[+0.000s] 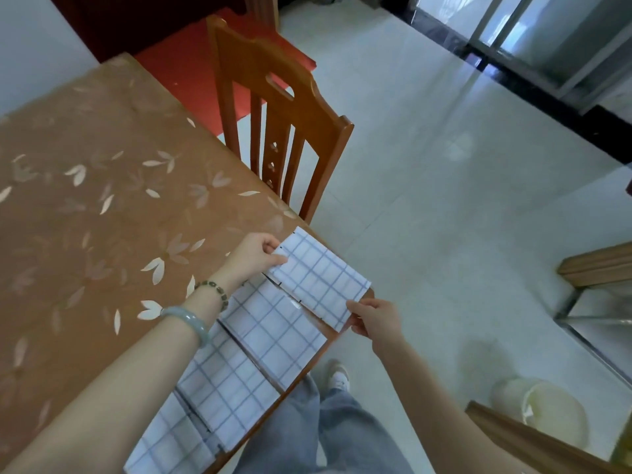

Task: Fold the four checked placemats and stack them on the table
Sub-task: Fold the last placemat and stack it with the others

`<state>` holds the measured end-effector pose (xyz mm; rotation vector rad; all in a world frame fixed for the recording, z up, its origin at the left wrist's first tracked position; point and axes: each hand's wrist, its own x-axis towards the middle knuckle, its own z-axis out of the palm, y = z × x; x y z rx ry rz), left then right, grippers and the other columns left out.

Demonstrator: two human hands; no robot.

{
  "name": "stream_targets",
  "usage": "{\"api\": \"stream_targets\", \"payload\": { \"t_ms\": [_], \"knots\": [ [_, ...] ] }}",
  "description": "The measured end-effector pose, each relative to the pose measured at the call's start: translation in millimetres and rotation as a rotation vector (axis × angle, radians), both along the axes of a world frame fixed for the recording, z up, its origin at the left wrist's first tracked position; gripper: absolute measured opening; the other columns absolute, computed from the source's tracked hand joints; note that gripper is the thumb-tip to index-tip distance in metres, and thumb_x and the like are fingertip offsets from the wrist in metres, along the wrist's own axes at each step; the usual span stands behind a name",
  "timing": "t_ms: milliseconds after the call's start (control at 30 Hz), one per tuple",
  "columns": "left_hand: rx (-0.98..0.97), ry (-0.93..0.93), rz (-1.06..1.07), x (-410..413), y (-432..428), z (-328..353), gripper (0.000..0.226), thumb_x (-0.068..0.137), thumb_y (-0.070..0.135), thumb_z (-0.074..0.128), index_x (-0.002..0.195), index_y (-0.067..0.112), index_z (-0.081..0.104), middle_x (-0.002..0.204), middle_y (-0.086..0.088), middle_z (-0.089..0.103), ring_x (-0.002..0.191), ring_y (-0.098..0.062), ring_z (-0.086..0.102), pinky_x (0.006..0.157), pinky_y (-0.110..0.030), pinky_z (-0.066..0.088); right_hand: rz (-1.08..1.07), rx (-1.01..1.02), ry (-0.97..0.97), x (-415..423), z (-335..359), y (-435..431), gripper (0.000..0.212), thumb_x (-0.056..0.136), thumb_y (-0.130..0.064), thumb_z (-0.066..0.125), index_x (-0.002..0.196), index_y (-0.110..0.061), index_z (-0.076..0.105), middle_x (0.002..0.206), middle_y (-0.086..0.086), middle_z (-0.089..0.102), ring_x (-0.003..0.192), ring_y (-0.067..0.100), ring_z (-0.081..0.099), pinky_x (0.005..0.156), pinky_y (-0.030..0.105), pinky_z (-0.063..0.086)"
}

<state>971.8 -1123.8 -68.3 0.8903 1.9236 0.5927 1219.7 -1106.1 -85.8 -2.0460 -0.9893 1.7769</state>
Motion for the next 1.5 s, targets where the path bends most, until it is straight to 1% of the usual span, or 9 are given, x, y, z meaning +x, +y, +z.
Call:
{"api": "stream_targets", "payload": {
  "t_ms": [133, 600, 833, 967, 1067, 1200, 1267, 1367, 1500],
  "knots": [
    [-0.042, 0.131, -0.146, -2, 6, -17, 0.011, 0.079, 0.02, 0.074, 0.086, 0.015, 0.068, 0.083, -0.004, 0.071, 0.079, -0.022, 0.066, 0.07, -0.032, 0.05, 0.02, -0.042, -0.068, -2, -15, -9, 0.012, 0.081, -0.011, 0.073, 0.073, -0.004, 0.067, 0.066, 0.011, 0.07, 0.058, 0.021, 0.065, 0.053, 0.026, 0.051],
    [0.0, 0.252, -0.121, 10, 9, -44, 0.019, 0.083, 0.019, 0.069, 0.092, 0.016, 0.053, 0.083, -0.003, 0.063, 0.076, -0.017, 0.06, 0.066, -0.034, 0.049, 0.158, -0.009, -0.207, -4, -27, -2, 0.021, 0.082, -0.019, 0.072, 0.065, -0.01, 0.063, 0.063, 0.003, 0.059, 0.052, 0.014, 0.049, 0.049, 0.023, 0.04],
    [0.053, 0.482, -0.119, 16, -5, -33, 0.035, 0.091, 0.035, 0.059, 0.117, 0.012, 0.053, 0.115, -0.003, 0.051, 0.109, -0.022, 0.042, 0.089, -0.028, 0.033, 0.338, 0.142, -0.269, 3, -8, 2, 0.033, 0.088, -0.027, 0.061, 0.062, -0.01, 0.049, 0.058, -0.002, 0.047, 0.05, 0.012, 0.04, 0.049, 0.023, 0.033],
    [0.106, 0.595, 0.043, 23, -58, -6, 0.036, 0.094, 0.036, 0.053, 0.122, 0.012, 0.053, 0.133, -0.007, 0.047, 0.12, -0.026, 0.04, 0.099, -0.036, 0.036, 0.743, 0.779, -0.415, 13, -3, 0, 0.006, 0.084, -0.015, 0.063, 0.086, -0.011, 0.066, 0.093, 0.005, 0.06, 0.086, 0.022, 0.055, 0.073, 0.029, 0.044],
    [0.1, 0.589, 0.106, 53, -100, 1, 0.048, 0.096, 0.035, 0.049, 0.138, 0.011, 0.042, 0.15, -0.013, 0.032, 0.14, -0.03, 0.023, 0.112, -0.039, 0.023, 1.088, 1.115, -0.447, 16, -12, 8, 0.033, 0.087, -0.026, 0.05, 0.116, -0.014, 0.064, 0.126, 0.016, 0.057, 0.114, 0.035, 0.049, 0.092, 0.046, 0.041],
    [-0.099, 0.568, 0.006, 117, -136, -21, 0.075, 0.093, 0.062, 0.01, 0.152, 0.016, 0.02, 0.161, -0.011, 0.013, 0.149, -0.029, 0.008, 0.118, -0.04, 0.01, 1.429, 1.121, -0.459, 17, -23, 16, 0.049, 0.101, -0.038, 0.017, 0.139, -0.021, 0.043, 0.147, 0.018, 0.039, 0.134, 0.036, 0.032, 0.107, 0.049, 0.028],
    [-0.171, 0.594, -0.054, 146, -146, -35, 0.08, 0.092, 0.065, -0.004, 0.152, 0.018, 0.022, 0.158, -0.013, 0.021, 0.146, -0.033, 0.018, 0.116, -0.045, 0.013, 1.519, 1.07, -0.477, 19, -25, 14, 0.052, 0.1, -0.039, 0.012, 0.142, -0.021, 0.036, 0.147, 0.018, 0.039, 0.136, 0.035, 0.03, 0.109, 0.047, 0.024],
    [-0.219, 0.633, -0.009, 174, -150, -47, 0.07, 0.097, 0.06, 0.005, 0.147, 0.019, 0.032, 0.151, -0.017, 0.037, 0.138, -0.039, 0.035, 0.115, -0.055, 0.019, 1.601, 1.059, -0.483, 28, -30, 16, 0.053, 0.1, -0.04, 0.013, 0.144, -0.019, 0.037, 0.148, 0.018, 0.038, 0.137, 0.037, 0.031, 0.108, 0.048, 0.024],
    [-0.242, 0.676, 0.09, 198, -148, -59, 0.064, 0.096, 0.058, 0.02, 0.148, 0.024, 0.031, 0.152, -0.017, 0.035, 0.141, -0.038, 0.03, 0.112, -0.058, 0.013, 1.724, 1.088, -0.466, 39, -38, 19, 0.055, 0.101, -0.042, 0.014, 0.142, -0.02, 0.042, 0.149, 0.018, 0.036, 0.138, 0.039, 0.03, 0.105, 0.053, 0.029]
  ]
}}
